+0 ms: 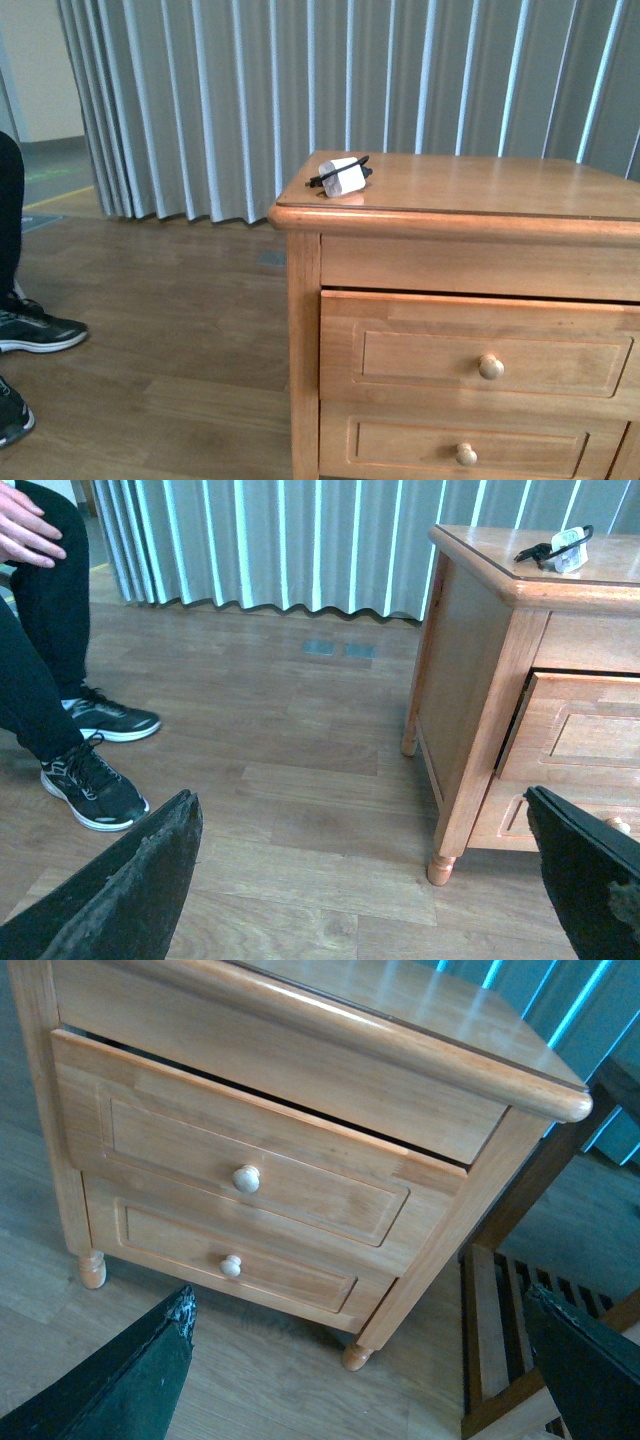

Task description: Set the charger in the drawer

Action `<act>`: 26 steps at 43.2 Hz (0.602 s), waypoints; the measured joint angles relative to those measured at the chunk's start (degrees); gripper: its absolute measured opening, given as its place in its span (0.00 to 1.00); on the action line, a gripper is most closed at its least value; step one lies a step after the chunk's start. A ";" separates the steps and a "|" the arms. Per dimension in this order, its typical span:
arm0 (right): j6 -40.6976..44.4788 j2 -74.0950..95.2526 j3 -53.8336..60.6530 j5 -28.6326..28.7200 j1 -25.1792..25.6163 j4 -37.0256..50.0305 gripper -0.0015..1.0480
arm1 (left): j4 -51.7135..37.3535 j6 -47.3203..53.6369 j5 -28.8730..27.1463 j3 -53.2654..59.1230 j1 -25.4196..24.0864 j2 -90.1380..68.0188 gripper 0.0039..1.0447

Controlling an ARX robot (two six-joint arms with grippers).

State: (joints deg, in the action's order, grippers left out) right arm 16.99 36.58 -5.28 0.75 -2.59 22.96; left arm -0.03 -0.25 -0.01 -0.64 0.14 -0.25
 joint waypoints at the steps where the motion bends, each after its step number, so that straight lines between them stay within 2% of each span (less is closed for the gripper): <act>1: -0.09 1.99 -0.31 -0.26 -0.22 1.27 0.92 | 0.00 0.00 0.00 0.00 0.00 0.00 0.94; 16: -3.56 38.84 -10.82 -6.08 -6.84 21.29 0.92 | 0.00 0.00 0.00 0.00 0.00 0.00 0.94; 26: -4.63 57.88 -20.17 -8.39 -9.53 27.17 0.92 | 0.00 0.00 0.00 0.00 0.00 0.00 0.94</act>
State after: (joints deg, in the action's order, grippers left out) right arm 12.36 94.45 -25.45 -7.64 -12.12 50.13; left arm -0.03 -0.25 -0.01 -0.64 0.14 -0.25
